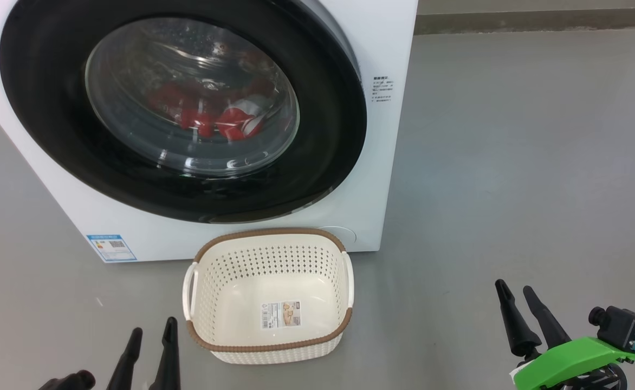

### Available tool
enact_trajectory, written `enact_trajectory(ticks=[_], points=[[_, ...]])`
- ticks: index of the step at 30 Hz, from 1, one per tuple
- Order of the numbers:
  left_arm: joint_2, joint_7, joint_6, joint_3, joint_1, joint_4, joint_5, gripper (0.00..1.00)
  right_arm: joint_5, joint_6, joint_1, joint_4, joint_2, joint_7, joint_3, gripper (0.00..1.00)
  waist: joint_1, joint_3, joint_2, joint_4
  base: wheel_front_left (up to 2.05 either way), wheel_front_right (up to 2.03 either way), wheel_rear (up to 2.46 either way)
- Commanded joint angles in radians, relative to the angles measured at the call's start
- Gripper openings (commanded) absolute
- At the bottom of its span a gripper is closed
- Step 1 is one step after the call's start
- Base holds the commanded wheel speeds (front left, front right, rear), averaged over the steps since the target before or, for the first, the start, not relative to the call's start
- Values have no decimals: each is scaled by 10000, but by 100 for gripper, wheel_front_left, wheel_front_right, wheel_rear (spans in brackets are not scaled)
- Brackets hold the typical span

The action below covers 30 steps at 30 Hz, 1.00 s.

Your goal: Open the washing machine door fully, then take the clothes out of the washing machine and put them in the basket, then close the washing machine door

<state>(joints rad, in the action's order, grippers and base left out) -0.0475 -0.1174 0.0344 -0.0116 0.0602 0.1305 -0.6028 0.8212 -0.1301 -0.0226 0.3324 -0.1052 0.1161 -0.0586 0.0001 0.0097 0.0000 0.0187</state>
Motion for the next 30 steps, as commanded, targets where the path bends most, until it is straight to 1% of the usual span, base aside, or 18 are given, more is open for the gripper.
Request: enact_trajectory(ticks=[1, 22, 30], points=[[-158, -190, -83, 157, -102, -401, 555, 100, -463, -5, -372, -269, -209, 212, -227, 100, -1, 3, 0, 1, 0, 0, 0], [-167, -781, -215, 151, 135, -789, 2893, 100, -2380, -5, -92, -470, -278, 799, -109, 100, -1, 29, 0, -43, 0, 0, 0], [-135, -1018, -129, 237, 219, -886, 3715, 100, -3168, -6, 82, -564, -253, 1035, -36, 100, -1, 68, 0, -56, 0, 0, 0]])
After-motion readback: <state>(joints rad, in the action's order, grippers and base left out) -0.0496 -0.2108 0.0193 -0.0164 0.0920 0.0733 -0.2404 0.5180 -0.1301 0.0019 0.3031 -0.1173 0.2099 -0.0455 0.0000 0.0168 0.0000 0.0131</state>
